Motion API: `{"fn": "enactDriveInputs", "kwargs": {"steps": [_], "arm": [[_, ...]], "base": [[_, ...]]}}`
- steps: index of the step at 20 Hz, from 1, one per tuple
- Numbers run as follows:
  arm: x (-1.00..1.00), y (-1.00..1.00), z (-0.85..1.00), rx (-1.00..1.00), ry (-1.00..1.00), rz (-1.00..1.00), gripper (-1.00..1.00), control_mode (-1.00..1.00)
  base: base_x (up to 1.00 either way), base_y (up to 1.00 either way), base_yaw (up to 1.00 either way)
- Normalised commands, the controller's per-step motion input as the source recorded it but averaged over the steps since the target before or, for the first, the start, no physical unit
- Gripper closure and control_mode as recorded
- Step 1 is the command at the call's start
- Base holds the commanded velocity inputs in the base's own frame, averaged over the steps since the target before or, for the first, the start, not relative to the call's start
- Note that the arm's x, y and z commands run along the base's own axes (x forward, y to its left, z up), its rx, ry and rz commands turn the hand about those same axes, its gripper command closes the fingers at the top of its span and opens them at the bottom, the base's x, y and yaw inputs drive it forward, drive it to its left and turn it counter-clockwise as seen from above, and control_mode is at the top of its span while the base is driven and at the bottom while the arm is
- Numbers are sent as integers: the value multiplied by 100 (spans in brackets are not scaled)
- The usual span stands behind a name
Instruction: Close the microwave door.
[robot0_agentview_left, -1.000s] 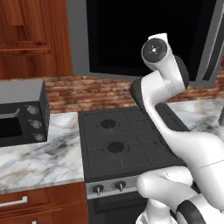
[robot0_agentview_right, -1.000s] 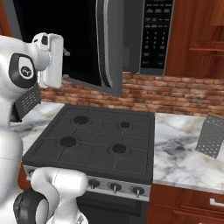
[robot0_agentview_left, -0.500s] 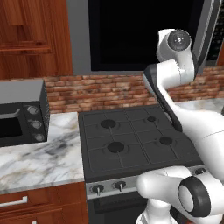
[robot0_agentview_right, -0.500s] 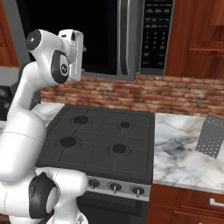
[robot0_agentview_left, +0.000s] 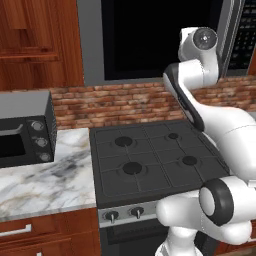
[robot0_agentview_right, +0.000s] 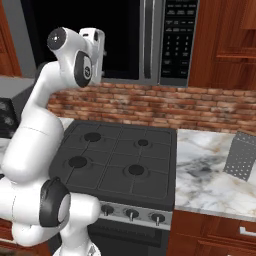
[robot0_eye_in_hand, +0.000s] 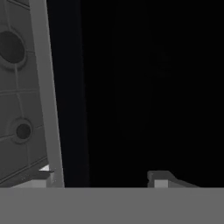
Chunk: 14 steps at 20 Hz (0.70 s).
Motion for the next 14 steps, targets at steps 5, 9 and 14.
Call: {"fn": "enactDriveInputs", "kwargs": {"steps": [5,9,14], "arm": [[47,-6,0,1,0,0,-100,-100],[21,-2,-3,0,0,0,-100,-100],[0,-3,-5,2,-4,0,-100,-100]], "base": [[0,0,0],[0,0,0],[0,0,0]]}}
